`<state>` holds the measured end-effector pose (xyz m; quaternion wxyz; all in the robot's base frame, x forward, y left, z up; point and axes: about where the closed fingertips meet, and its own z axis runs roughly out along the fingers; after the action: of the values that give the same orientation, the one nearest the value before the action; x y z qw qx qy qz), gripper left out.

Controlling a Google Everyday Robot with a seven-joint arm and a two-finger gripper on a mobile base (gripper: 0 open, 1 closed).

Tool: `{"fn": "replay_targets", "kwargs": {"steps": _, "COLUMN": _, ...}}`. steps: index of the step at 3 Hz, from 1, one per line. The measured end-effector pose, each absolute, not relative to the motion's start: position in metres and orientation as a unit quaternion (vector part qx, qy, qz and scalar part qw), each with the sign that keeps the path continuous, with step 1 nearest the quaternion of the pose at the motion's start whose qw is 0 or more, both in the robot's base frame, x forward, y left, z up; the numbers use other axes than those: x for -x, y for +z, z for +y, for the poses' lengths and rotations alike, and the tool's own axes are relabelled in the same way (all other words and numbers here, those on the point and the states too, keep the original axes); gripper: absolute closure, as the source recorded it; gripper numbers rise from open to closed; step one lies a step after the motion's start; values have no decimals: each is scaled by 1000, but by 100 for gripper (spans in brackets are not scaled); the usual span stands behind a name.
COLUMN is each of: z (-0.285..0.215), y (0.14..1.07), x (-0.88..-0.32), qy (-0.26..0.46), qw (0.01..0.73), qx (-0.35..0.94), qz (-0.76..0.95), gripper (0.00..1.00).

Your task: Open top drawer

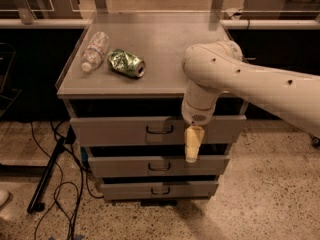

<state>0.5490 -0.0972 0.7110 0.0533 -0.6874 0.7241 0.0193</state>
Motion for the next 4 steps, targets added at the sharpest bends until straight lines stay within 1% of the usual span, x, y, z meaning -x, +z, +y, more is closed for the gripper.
{"fn": "replay_targets", "kwargs": {"steps": 2, "z": -101, "y": 693, "x": -572, "qy": 17, "qw": 43, "qx": 679, "qz": 732, "gripper": 0}}
{"fn": "replay_targets", "kwargs": {"steps": 4, "z": -102, "y": 665, "x": -564, "qy": 34, "qw": 19, "qx": 673, "qz": 739, "gripper": 0}}
